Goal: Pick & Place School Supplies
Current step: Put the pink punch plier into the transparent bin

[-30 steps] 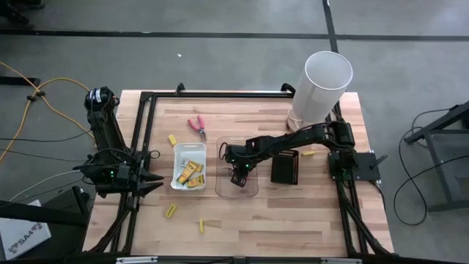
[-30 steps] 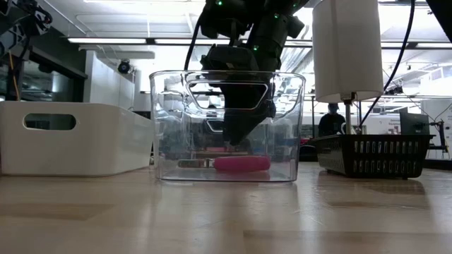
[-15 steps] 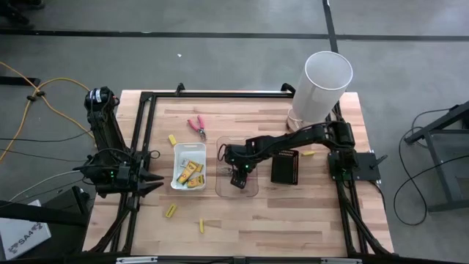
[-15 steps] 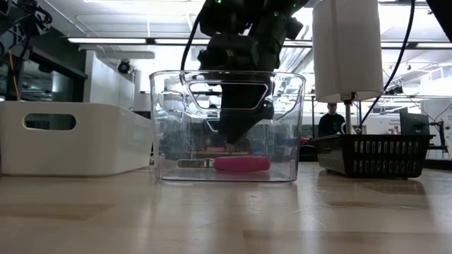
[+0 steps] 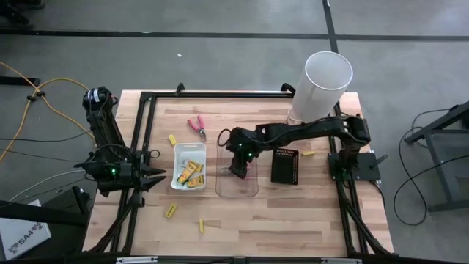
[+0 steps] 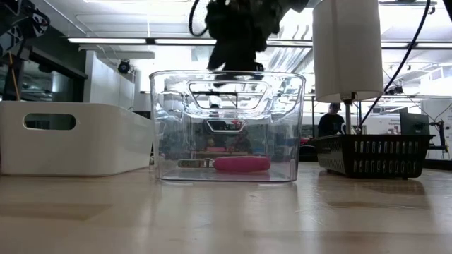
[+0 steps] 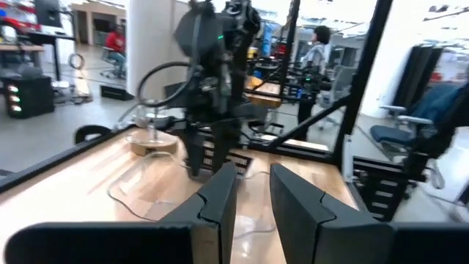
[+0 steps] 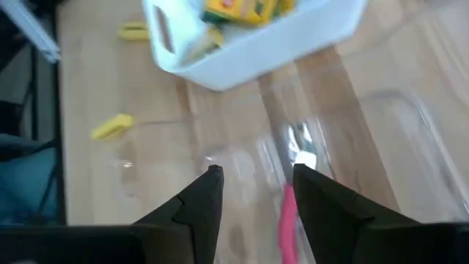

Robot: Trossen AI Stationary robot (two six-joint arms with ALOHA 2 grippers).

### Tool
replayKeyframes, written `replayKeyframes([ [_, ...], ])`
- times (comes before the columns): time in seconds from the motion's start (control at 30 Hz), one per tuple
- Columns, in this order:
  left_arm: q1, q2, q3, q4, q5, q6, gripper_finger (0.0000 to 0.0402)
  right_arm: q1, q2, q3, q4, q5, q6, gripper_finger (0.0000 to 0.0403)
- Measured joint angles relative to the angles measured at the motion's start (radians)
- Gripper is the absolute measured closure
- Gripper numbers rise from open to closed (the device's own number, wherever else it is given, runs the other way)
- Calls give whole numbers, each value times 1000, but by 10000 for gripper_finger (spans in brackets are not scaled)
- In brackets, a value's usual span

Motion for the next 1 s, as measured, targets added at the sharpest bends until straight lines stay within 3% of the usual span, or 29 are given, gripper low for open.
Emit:
replayKeyframes([
  [0.23,100,-34,33,5,-62,115,321,0,-108,-1,83,1,-52,245],
  [0.6,271,-78,37,19,-72,142,321,-3,-275,0,105,53,-88,245],
  [0.67,306,-60,37,18,-38,125,321,-3,-301,0,93,54,-102,245],
  [0.8,386,-8,38,10,184,57,321,-3,-323,0,110,61,-135,245],
  [1.0,540,61,78,-80,104,-15,321,-5,-345,-1,104,78,-178,245],
])
